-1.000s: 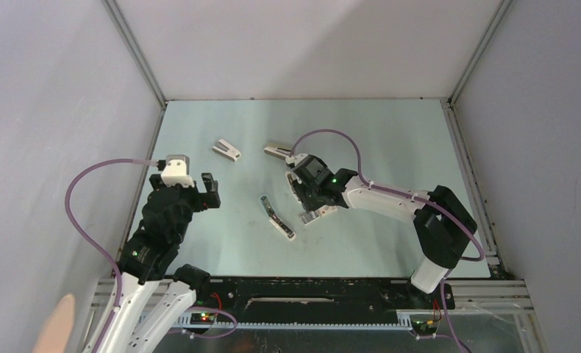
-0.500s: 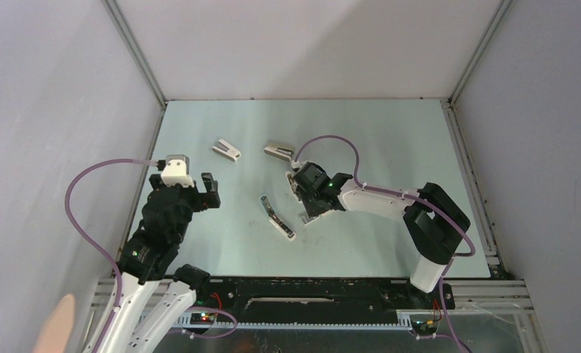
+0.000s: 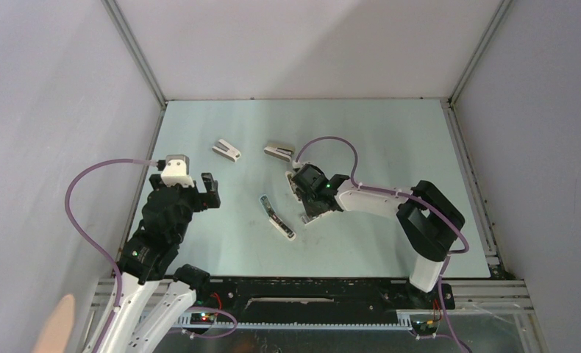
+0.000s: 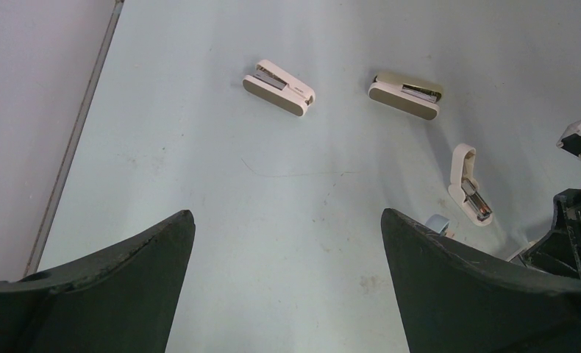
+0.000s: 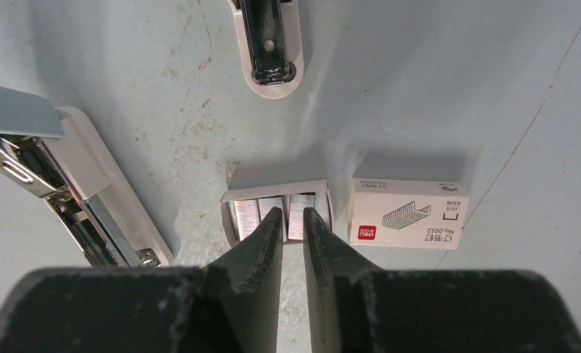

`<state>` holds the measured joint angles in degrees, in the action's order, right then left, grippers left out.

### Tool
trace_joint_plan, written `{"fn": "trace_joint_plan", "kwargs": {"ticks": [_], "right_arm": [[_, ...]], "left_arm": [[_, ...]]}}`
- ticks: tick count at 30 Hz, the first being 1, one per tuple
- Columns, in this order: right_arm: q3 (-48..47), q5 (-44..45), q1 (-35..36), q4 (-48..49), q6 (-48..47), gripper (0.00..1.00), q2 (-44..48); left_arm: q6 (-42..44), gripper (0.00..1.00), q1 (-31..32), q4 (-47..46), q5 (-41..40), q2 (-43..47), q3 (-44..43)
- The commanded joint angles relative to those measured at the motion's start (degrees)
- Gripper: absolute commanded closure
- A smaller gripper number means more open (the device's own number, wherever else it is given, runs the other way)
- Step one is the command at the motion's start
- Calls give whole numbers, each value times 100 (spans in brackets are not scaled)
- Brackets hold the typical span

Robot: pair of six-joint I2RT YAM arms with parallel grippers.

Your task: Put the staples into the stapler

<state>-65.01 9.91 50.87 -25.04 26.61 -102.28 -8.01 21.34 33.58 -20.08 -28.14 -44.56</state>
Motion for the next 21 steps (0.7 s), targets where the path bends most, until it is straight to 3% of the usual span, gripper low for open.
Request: {"fn": "trace_joint_plan", "kwargs": {"ticks": [1, 21], "right_arm": [[-3, 183, -22, 164, 97, 82, -95], [10, 306, -73, 108, 136, 81, -288]], "left_arm": [[-25, 0, -53, -178, 113, -52, 39], [-25, 0, -60, -207, 178, -86, 46]]}}
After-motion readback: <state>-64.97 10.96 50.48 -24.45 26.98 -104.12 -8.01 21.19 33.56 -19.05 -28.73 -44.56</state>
